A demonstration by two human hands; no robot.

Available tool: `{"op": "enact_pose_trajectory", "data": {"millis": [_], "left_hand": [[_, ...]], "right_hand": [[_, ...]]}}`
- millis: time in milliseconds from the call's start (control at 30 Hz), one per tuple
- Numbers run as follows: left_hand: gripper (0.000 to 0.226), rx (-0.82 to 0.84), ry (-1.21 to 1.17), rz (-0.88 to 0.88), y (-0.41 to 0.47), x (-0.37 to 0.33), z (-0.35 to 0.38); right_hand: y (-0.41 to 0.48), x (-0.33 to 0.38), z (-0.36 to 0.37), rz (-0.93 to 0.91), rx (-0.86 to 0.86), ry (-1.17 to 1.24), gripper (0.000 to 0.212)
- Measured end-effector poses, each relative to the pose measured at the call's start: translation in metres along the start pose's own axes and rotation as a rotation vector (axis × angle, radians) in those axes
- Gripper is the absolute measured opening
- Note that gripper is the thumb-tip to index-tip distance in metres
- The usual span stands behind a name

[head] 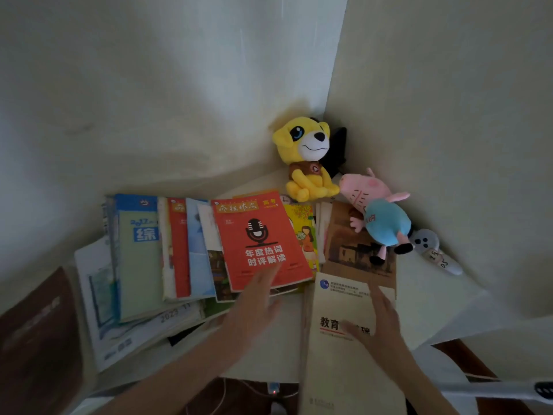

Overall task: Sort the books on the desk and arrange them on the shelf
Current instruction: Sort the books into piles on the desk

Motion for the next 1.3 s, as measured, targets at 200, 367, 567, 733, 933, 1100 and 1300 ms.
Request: {"op": "enact_pose_trajectory", "data": {"millis": [200,367,567,733,933,1100,1300], "left_hand": [[0.056,-0.221,-0.022,-0.283,0.035,0.058,-0.093],[0.063,-0.15,-0.253,-0.595,0.035,0.093,-0.108],[0.062,-0.169,-0.217,-0.626,0.04,0.099,-0.107],[0.067,-0.15,-0.17,-0.657,0.046,0.102,-0.104],[0.061,-0.112,-0.264,-0.715,0.061,0.118,-0.089],[0.06,-0.186,-0.327,-0.738,0.067,0.106,-0.085],[0.078,-0.173,-0.483,-0.74,0.07,0.107,-0.076]], "right_hand": [[0.044,0.093,0.051,-0.059,0.142,0.236,0.068],[0.077,0.124,0.101,-0.02,0.22,0.18,0.056],[0.103,0.104,0.121,0.081,0.191,0.007,0.081],[0.097,0.095,0.121,0.072,0.263,0.095,0.071],[0.082,0.103,0.131,0.002,0.333,0.064,0.058],[0.082,0.105,0.136,0.032,0.344,0.159,0.058],[0.074,0.111,0.145,0.094,0.452,0.41,0.06]]}}
Point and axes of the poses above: each hand's wrist, its own y-axis towards the middle knuckle, its own z-axis out of the palm, x = y × z, the point moved 7 cm from there along y, towards the middle knuckle, and after that the axes turned 14 degrees about -x, right-handed, at the moved point
